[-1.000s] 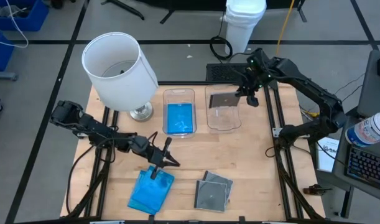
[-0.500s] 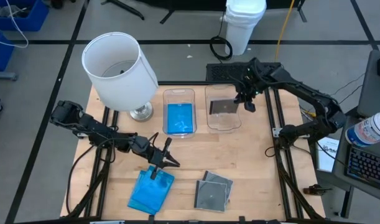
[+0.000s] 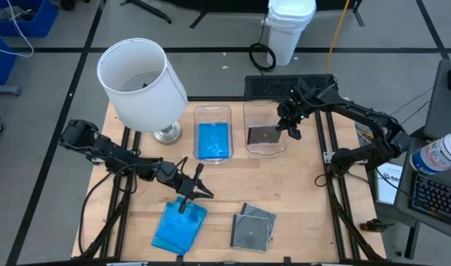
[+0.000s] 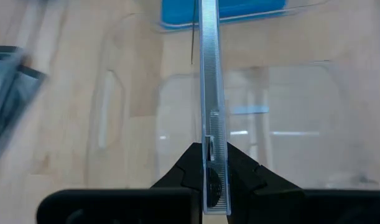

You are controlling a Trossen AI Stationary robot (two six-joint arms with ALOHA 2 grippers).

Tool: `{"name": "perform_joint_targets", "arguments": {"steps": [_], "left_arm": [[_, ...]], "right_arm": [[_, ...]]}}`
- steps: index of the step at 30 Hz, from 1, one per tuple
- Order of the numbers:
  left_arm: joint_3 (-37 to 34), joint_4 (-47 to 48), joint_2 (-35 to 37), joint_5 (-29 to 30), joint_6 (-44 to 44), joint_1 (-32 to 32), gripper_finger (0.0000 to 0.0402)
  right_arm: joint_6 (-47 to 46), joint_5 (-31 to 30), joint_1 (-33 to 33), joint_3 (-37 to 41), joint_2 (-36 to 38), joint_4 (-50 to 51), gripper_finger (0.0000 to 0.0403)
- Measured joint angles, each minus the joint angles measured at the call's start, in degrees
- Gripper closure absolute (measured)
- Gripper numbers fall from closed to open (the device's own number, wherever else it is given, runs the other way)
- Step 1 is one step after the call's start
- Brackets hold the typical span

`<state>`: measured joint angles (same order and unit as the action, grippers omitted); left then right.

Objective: Pick & place jewel cases by type

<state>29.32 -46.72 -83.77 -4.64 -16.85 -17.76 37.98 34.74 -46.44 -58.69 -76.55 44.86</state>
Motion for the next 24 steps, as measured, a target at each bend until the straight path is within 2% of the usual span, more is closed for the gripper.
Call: {"name": "perform_joint_targets", "arguments": {"steps": [12,24], "left_arm": [[0.0,-0.01,0.0,0.0,-0.24,0.0,0.0366],[0.0,-0.04,0.0,0.02,-0.92,0.0,0.0366]], "right_arm": [[-2.86,-0.25,2.32,0.96,0.0,0.06,0.0383],[-2.86,-0.92,2.3,6.04,-0.02,-4.69,0.0383]]}}
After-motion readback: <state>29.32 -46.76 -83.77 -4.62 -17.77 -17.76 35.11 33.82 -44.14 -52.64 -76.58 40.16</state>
